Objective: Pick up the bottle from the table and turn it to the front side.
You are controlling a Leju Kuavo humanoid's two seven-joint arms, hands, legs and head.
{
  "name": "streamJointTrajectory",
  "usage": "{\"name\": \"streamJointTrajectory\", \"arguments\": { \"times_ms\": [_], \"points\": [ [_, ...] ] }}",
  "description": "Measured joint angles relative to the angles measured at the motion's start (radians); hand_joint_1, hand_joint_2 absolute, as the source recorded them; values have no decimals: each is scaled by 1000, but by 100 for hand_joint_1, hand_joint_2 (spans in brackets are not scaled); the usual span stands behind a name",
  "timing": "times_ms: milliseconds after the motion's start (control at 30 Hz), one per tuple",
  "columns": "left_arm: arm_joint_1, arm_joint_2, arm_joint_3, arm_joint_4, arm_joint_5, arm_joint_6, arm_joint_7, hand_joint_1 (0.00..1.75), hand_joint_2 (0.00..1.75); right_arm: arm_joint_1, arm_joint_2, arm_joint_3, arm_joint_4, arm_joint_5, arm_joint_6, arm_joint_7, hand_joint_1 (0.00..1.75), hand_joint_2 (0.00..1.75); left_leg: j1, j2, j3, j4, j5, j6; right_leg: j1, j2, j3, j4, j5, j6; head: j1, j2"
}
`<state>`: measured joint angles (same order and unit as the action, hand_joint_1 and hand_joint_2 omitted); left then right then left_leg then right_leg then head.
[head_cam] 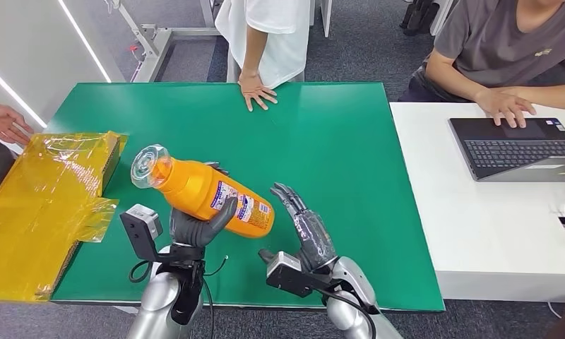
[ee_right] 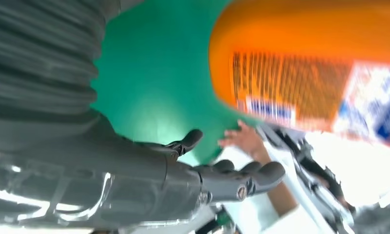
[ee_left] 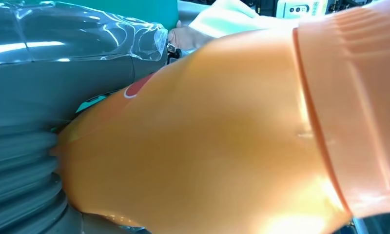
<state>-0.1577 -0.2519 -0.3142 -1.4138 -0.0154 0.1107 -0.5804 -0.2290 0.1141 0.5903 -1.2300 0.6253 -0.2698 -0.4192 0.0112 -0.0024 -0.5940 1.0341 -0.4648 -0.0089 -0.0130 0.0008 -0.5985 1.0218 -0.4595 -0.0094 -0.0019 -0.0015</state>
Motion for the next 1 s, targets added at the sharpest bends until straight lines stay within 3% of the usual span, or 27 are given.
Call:
{"name": "streamJointTrajectory", "arguments": {
  "times_ms": [267,600,733,867,1000],
  "points": [
    [-5,9,35,-4,-123,93,4,175,175,69,0,-20,-146,-149,-67,-66,0,175,0,0,0,0,0,0,0,0,0,0,0,0,0,0],
    [-41,65,104,-4,-359,254,9,175,175,129,0,-25,-315,-241,-121,-119,0,175,0,0,0,0,0,0,0,0,0,0,0,0,0,0],
    [-79,129,112,2,-541,364,65,175,175,133,-1,-23,-358,-293,-143,-138,0,175,0,1,0,0,0,0,0,0,0,0,0,0,0,0],
    [-117,248,116,55,-753,531,110,175,175,137,-13,-19,-400,-347,-168,-161,0,175,1,3,1,-1,1,-1,0,2,0,1,0,-1,0,0],
    [-127,307,119,84,-779,555,111,175,175,140,-21,-13,-419,-357,-175,-167,0,175,1,2,1,-1,1,-1,1,2,0,1,0,-1,0,0]
  ]
}}
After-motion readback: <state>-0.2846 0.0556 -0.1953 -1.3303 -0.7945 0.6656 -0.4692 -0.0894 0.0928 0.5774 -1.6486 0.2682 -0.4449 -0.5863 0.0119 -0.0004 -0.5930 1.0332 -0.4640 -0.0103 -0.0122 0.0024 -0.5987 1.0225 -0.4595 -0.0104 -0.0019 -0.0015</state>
